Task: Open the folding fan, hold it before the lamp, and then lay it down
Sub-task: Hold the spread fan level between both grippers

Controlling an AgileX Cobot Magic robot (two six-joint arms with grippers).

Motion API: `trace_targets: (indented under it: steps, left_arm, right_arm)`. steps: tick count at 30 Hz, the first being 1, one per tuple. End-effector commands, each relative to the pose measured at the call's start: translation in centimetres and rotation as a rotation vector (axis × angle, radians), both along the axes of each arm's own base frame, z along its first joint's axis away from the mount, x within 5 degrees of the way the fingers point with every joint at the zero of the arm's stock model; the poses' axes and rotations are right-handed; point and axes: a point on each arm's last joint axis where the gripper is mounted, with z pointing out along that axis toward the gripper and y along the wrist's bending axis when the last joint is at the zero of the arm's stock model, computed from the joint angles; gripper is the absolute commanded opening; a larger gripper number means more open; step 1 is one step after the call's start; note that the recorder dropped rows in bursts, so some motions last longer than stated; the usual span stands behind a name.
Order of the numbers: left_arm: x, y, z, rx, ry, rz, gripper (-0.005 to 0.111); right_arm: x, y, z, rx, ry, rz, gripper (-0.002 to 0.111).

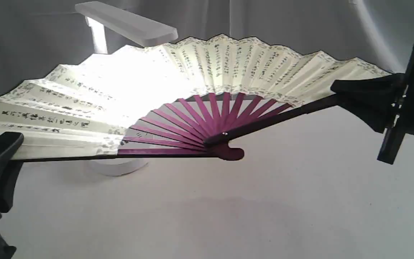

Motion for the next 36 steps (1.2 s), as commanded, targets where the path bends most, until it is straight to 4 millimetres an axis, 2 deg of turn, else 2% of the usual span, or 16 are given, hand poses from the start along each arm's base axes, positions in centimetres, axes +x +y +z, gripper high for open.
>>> trace_targets:
  steps: [1,36]
  left_arm:
    - [-0.28,2.85,1.17,-0.134,-0.084,0.244,0.0]
    - [-0.33,2.93,1.27,-0.138,-0.088,0.245,0.0]
  right_arm:
    - [0.33,-0.62,-0.58,-0.109,-0.026,-0.046,0.0]
    - [0.33,-0.62,-0.58,-0.094,-0.004,-0.048,0.0]
